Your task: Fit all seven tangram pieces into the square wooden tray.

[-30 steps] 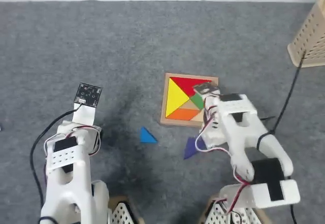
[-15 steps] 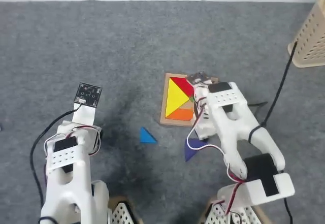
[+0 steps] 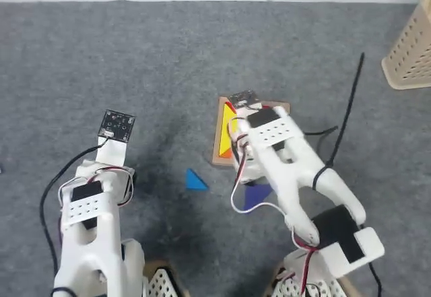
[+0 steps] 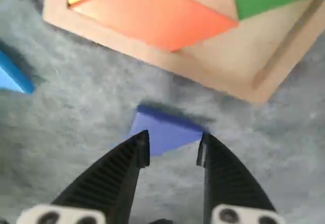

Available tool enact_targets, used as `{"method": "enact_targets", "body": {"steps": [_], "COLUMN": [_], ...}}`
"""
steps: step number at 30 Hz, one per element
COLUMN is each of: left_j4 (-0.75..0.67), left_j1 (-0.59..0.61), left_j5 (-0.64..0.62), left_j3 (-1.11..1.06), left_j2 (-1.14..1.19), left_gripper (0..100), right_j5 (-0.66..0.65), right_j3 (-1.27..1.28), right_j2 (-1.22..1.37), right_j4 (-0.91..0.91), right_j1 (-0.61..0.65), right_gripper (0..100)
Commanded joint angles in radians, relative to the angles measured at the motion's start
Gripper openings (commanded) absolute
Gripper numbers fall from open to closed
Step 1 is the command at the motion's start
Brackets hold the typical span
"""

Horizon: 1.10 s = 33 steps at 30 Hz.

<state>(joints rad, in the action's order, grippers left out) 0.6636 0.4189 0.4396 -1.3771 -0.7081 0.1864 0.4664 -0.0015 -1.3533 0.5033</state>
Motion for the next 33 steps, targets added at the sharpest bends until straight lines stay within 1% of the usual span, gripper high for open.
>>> {"method": "enact_targets", "body": {"steps": [1, 3, 4, 8, 10, 18, 26, 31, 33], "left_j4": [-0.023, -0.023, -0.023, -0.023, -0.023, -0.023, -0.023, -0.023, -0.023], "left_j1": [-0.005, -0.006, -0.006, -0.006, -0.006, -0.008, -0.008, -0.008, -0.008], "left_j5": [-0.015, -0.015, -0.015, -0.015, -0.015, -0.015, -0.015, -0.015, -0.015], "left_j3": [0.005, 0.005, 0.005, 0.005, 0.005, 0.005, 0.005, 0.005, 0.005], "left_j2": [-0.028, -0.028, -0.028, -0.028, -0.028, -0.028, -0.028, -0.028, -0.028], "left_gripper": [17, 17, 17, 17, 17, 17, 17, 17, 17], "right_j5": [0.238, 0.358, 0.394, 0.448, 0.466, 0.47, 0.47, 0.465, 0.462], "right_j3": [-0.057, -0.057, -0.055, -0.052, -0.055, -0.04, -0.123, -0.147, -0.153], "right_j2": [-0.001, 0.004, 0.004, 0.007, 0.007, 0.073, 0.185, 0.249, 0.257], "right_j4": [-0.022, -0.022, -0.022, -0.013, 0.001, 0.079, 0.05, 0.042, 0.001], "right_j1": [0.005, 0.013, 0.025, 0.081, 0.087, 0.104, 0.093, 0.036, 0.012], "right_gripper": [17.9, 18.0, 18.0, 18.1, 18.1, 18.1, 18.1, 18.0, 17.8]}}
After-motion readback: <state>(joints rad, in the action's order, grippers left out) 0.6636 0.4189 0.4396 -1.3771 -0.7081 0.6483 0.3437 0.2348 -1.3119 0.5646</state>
